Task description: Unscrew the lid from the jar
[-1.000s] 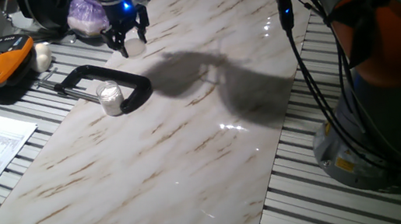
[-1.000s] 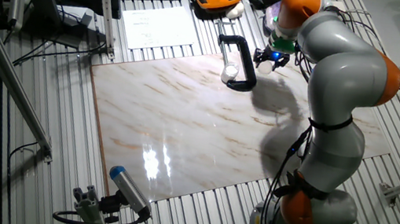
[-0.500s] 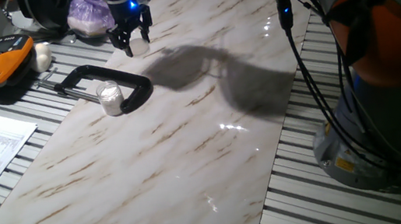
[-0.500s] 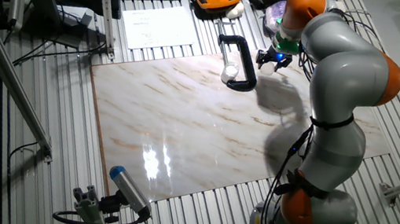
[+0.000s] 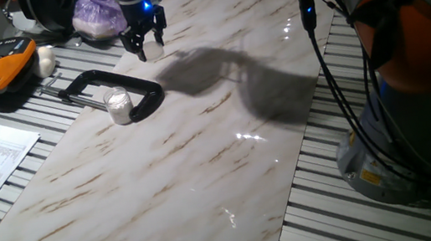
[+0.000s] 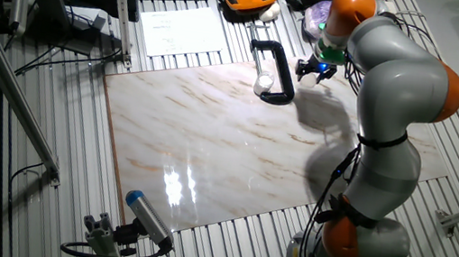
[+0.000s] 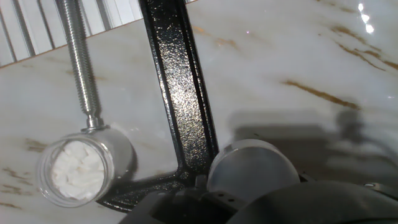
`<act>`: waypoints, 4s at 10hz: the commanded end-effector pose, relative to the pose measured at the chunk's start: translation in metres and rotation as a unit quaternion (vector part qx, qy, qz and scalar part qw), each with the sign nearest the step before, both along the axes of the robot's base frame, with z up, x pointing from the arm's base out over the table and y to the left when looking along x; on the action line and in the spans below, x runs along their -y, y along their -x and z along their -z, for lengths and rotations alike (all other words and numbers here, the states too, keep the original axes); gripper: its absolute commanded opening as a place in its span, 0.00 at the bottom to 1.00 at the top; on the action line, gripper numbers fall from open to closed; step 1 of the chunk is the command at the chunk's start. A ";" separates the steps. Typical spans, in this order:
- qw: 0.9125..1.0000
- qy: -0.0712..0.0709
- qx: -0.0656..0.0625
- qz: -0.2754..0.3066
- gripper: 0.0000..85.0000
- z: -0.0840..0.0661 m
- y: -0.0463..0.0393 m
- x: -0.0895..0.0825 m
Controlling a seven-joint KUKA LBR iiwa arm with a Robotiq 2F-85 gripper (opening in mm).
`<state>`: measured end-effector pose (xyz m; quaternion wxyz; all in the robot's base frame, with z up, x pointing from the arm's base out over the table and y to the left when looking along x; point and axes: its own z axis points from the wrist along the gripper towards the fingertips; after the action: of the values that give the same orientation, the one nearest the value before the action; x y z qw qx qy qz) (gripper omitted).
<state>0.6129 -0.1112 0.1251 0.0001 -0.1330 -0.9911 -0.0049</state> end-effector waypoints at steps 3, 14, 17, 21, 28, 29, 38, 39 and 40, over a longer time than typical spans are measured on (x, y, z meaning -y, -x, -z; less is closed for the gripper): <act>1.000 -0.004 0.001 -0.011 0.00 0.004 0.0034 0.003; 1.000 -0.002 0.000 -0.029 0.00 0.030 0.0086 0.007; 1.000 -0.001 -0.001 -0.029 0.00 0.035 0.0096 0.008; 1.000 -0.002 0.002 -0.029 0.00 0.045 0.0107 0.007; 1.000 -0.006 0.006 -0.024 0.00 0.058 0.0167 0.006; 1.000 -0.005 0.007 -0.024 0.00 0.061 0.0182 0.006; 1.000 -0.004 0.007 -0.021 0.00 0.073 0.0251 0.003; 1.000 -0.005 0.007 -0.020 0.00 0.073 0.0262 0.003; 1.000 -0.006 0.007 -0.020 0.00 0.074 0.0276 0.003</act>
<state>0.5850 -0.1147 0.0514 -0.0056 -0.1129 -0.9935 -0.0119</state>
